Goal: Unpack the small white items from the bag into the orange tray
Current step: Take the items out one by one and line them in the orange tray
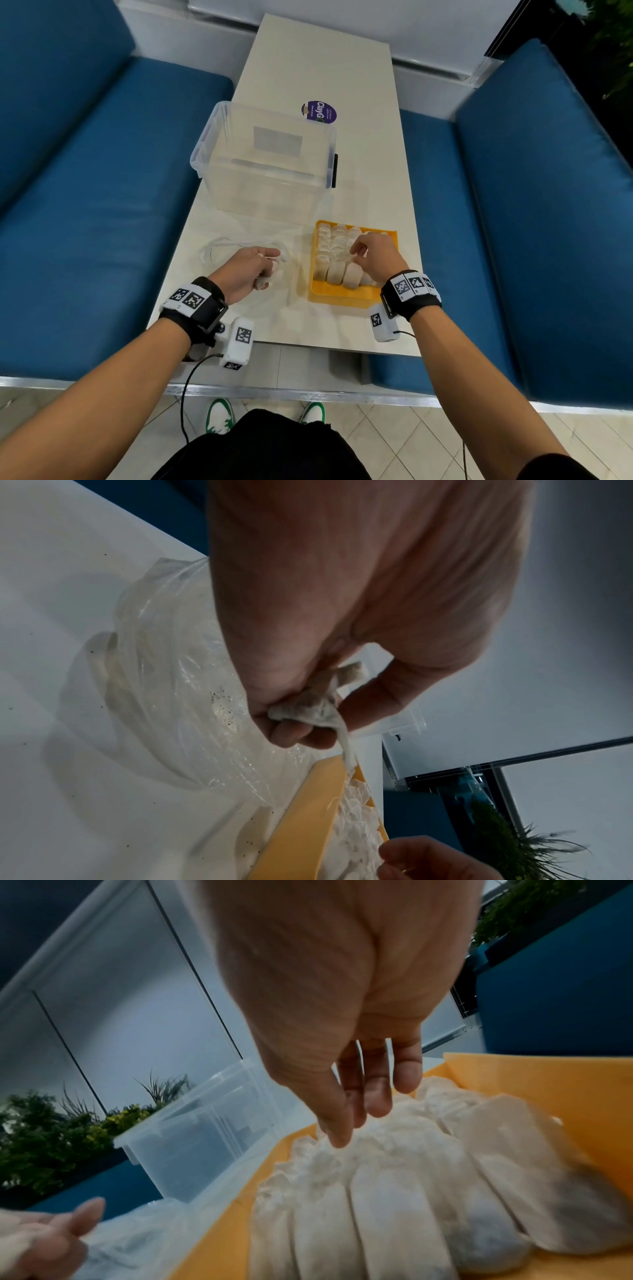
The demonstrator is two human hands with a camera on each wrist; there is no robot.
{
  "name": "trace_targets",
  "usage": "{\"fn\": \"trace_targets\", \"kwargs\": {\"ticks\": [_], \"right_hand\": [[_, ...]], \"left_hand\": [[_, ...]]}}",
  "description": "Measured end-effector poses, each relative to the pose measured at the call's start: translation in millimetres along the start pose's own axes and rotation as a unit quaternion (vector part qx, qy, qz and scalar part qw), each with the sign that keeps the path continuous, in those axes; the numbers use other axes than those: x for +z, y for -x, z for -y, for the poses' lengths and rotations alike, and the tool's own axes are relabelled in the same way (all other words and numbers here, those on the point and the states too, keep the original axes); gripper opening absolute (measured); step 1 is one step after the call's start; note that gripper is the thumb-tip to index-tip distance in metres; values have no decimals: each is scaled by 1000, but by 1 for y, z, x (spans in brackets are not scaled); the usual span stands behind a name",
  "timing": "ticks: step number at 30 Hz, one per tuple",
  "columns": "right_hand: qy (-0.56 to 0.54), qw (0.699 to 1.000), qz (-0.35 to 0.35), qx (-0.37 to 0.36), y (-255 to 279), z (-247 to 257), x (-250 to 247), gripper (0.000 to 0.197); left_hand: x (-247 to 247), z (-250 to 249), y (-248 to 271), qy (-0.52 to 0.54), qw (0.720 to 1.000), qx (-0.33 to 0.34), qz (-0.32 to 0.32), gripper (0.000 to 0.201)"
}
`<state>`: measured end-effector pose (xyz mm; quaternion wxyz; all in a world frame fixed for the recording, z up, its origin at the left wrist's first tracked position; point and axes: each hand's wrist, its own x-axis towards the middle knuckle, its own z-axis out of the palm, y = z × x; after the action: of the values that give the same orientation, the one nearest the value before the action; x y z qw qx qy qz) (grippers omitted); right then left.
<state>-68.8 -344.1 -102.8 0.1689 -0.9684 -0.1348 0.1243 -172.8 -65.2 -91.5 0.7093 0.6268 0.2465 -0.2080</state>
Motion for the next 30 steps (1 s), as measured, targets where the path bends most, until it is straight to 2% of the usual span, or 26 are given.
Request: {"fn": "trace_targets", "kwargs": {"ticks": [6, 8, 10, 12, 14, 16, 19, 24, 26, 30], "right_hand": [[-128, 988, -51, -74, 11, 40, -13, 7], [-179, 978, -27, -101, 17, 63, -13, 5], [-213, 971, 11, -109, 20, 80, -12, 15], [-219, 969, 51, -98, 22, 91, -10, 29], [-230, 966, 93, -76, 24, 96, -6, 33], [-254, 959, 105, -71, 24, 97, -1, 24], [-271, 956, 85, -72, 25, 97, 1, 14], [-294, 951, 70, -69, 26, 95, -11, 8], [-303, 947, 69, -77, 27, 96, -16, 7], [-308, 947, 52, -76, 27, 93, -22, 8]], "left_hand": [[5, -1, -1, 64, 997, 20, 45, 41], [9, -2, -1, 80, 995, 29, 52, 39], [12, -3, 0, 88, 994, 42, 58, 39], [14, -5, 2, 88, 993, 55, 53, 39], [14, -6, 2, 96, 992, 64, 42, 36], [15, -7, 4, 114, 990, 70, 41, 31], [13, -7, 4, 136, 988, 70, 36, 24], [11, -7, 5, 144, 988, 48, 12, 32], [11, -5, 6, 121, 992, 37, 27, 36], [12, 0, 8, 72, 992, 32, 98, 38]]}}
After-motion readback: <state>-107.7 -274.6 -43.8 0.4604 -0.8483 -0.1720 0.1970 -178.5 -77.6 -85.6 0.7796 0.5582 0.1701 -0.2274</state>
